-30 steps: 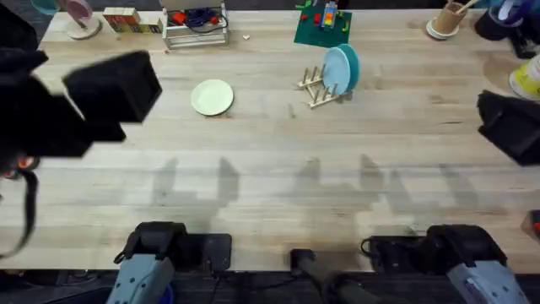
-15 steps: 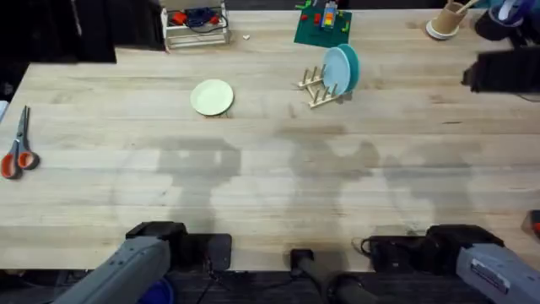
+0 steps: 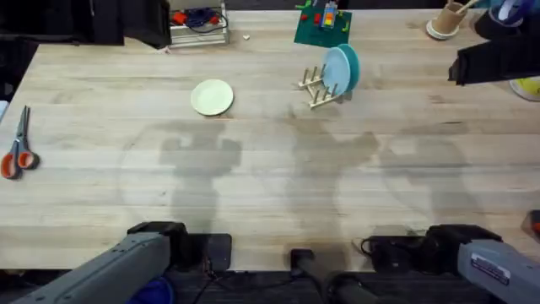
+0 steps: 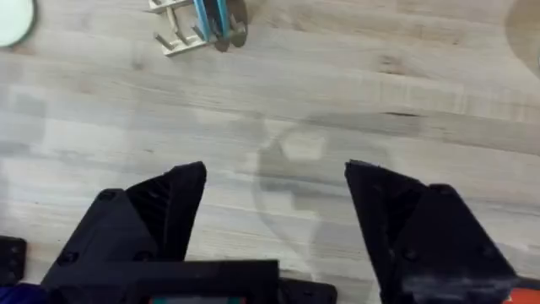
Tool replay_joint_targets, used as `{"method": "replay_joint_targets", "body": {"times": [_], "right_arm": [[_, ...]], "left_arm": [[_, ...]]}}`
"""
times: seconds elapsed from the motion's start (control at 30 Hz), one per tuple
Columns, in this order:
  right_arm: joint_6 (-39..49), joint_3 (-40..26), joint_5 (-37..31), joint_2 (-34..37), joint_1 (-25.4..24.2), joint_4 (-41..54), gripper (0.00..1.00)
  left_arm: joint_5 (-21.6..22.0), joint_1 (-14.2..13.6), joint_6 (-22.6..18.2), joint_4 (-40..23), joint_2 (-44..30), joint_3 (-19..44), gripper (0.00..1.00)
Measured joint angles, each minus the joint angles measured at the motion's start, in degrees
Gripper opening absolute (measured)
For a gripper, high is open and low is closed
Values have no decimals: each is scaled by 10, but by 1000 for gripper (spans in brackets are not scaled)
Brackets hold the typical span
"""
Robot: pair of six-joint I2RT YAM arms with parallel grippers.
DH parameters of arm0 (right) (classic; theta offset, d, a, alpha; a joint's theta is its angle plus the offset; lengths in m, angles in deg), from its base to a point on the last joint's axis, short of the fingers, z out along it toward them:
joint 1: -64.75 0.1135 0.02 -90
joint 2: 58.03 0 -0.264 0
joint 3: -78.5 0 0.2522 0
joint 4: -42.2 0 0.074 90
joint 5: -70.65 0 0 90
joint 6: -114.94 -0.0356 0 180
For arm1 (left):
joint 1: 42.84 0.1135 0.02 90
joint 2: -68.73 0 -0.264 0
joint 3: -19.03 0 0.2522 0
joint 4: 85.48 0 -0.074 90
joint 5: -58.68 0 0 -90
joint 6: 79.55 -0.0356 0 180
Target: Pick up the plates from the table one by one and place each into a slot on the dish rack.
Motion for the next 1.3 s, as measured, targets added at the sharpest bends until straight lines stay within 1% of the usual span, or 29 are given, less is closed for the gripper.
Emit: {"method": "replay_joint_targets", "body": {"times": [0.33, 0.37, 0.43, 0.47, 0.53, 0.57, 0.6, 0.63, 0.67, 0.7, 0.8, 0.93, 1.07, 1.3], "right_arm": [[5, 0, 0, 0, 0, -1, 994], [5, 0, 0, 0, 0, -1, 994], [5, 0, 0, 0, 0, -1, 994], [5, 0, 0, 0, 0, -1, 994], [5, 0, 0, 0, 0, -1, 994], [5, 0, 0, 0, 0, -1, 994], [5, 0, 0, 0, 0, -1, 994], [5, 0, 0, 0, 0, -1, 994], [5, 0, 0, 0, 0, -1, 994], [5, 0, 0, 0, 0, -1, 994], [5, 0, 0, 0, 0, -1, 994], [5, 0, 0, 0, 0, -1, 995], [5, 0, 0, 0, 0, -1, 995], [5, 0, 0, 0, 0, -1, 995]], "left_arm": [[0, 0, 0, 0, 0, 0, 996], [0, 0, 0, 0, 0, 0, 970], [0, 0, 0, 0, 0, 0, 853], [0, 0, 0, -1, 0, 0, 776], [0, 0, -2, 0, 0, 0, 554], [0, 0, -1, -1, 0, 0, 407], [0, 0, -2, -1, 0, 0, 296], [0, 0, -2, -2, 0, 0, 139], [0, 0, -4, -5, 0, 0, 68], [0, 0, -4, -7, 0, 0, 49], [-1, 0, -4, -8, 0, 0, 42], [-18, 1, -4, -1, 0, 0, 42], [-55, 13, -4, 4, -3, 1, 42], [-154, 52, -31, 4, -35, 3, 42]]}}
